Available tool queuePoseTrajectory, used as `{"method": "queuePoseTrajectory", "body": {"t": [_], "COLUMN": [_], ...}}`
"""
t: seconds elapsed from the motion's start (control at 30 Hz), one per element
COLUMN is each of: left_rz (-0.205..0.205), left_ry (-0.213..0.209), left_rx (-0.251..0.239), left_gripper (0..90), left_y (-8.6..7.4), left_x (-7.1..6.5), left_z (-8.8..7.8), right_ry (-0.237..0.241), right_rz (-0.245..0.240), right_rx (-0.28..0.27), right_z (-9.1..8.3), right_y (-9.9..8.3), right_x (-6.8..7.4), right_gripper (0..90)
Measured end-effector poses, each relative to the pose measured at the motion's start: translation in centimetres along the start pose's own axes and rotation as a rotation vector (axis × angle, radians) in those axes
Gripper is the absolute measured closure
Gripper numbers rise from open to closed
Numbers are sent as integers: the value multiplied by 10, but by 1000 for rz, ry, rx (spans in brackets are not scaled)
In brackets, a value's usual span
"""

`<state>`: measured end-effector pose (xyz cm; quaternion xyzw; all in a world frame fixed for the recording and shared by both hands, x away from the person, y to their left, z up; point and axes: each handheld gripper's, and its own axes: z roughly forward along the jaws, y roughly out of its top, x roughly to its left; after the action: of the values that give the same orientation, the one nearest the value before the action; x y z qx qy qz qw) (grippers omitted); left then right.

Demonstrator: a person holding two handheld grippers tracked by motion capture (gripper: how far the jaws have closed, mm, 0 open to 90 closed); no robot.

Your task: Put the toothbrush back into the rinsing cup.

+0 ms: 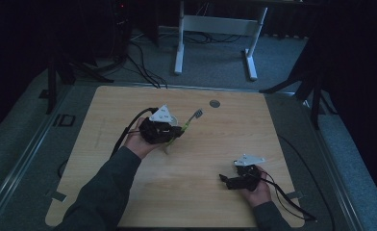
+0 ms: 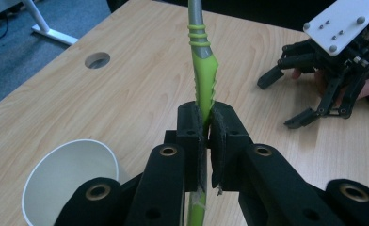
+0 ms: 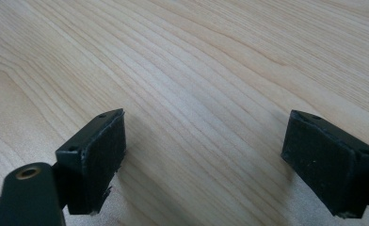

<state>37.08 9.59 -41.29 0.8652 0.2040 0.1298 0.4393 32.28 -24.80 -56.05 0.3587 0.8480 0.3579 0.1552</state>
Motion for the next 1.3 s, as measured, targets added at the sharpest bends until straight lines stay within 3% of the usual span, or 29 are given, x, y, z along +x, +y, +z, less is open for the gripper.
{"method": "queuePoseTrajectory", "body": {"t": [0.23,0.43,1.3], "left_rz": [-26,-37,-77], "left_ry": [12,20,101], "left_rx": [-41,-44,-169], "left_gripper": [835,835,834], "left_y": [-4,-9,-7], "left_x": [3,5,10], "left_z": [-1,0,-9], "right_ry": [0,0,0], "right_rz": [0,0,0], "right_rx": [0,0,0], "right_z": [0,0,0], "right_y": [0,0,0], "right_x": [0,0,0], "right_gripper": [136,135,135]}}
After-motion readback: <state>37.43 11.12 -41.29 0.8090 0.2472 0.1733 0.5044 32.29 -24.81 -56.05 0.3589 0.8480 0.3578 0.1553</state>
